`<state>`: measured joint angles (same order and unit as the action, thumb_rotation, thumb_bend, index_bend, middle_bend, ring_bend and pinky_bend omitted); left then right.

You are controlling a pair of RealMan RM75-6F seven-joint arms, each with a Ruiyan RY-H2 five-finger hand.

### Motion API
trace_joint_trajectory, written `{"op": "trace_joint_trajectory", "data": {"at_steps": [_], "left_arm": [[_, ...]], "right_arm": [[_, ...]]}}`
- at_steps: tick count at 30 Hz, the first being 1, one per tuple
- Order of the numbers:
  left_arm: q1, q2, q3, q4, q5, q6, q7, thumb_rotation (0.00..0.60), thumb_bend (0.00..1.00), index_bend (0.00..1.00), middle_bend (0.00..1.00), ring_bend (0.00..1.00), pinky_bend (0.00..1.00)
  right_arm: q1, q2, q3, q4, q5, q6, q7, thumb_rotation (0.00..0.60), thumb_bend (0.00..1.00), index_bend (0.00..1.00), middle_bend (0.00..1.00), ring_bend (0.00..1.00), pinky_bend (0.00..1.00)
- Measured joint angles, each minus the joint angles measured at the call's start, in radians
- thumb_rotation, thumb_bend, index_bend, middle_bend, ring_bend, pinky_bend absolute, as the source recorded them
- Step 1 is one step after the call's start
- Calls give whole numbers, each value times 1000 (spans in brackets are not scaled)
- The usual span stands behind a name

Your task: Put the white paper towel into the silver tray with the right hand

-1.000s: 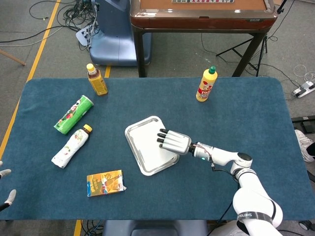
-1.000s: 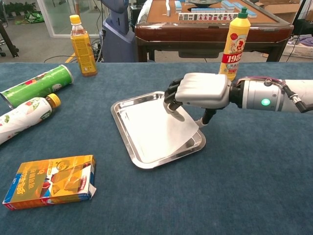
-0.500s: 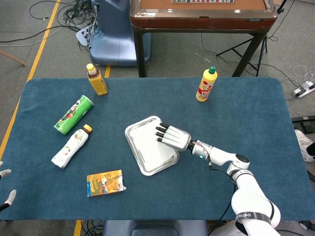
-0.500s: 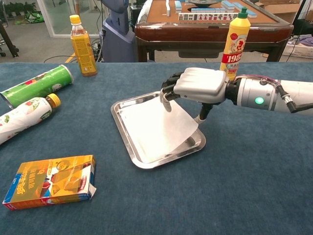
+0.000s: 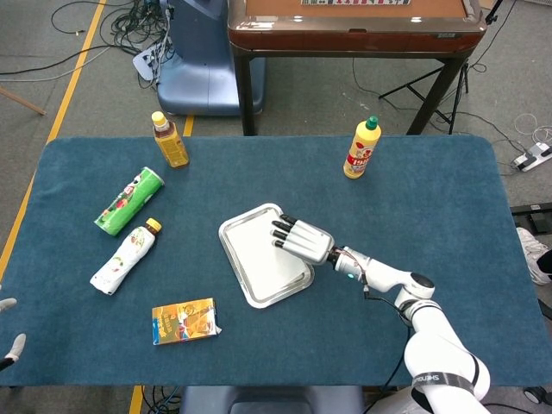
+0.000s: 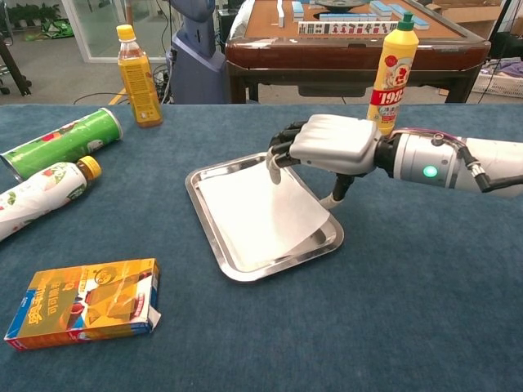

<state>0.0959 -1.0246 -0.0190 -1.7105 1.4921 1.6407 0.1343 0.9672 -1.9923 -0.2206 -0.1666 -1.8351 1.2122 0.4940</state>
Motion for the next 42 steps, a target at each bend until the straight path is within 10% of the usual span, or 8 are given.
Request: {"op": "trace_joint_trajectory", "data": {"at_steps": [20, 26, 35, 42], "left_arm": [[0, -4, 0, 11, 8, 3, -13, 600, 274, 295, 149, 146, 0], [3, 0, 1, 14, 8, 6, -21, 600, 274, 295, 149, 146, 0], [-5, 2, -5, 21, 12, 2, -34, 600, 274, 295, 149, 146, 0], [-23, 2, -15, 34, 15, -13, -55, 600, 274, 292, 149, 146, 0]], "right_arm": [[-8, 28, 49, -52, 60, -29, -36, 600, 2, 302, 228, 116, 183], [-4, 59, 75, -134, 82, -14, -38, 600, 365, 302, 286, 189, 205], [-27, 220, 124, -413, 133, 8, -107, 600, 463, 302, 357, 314, 330], [-103, 429, 168, -804, 227, 5, -325, 600, 343, 302, 357, 314, 341]]}}
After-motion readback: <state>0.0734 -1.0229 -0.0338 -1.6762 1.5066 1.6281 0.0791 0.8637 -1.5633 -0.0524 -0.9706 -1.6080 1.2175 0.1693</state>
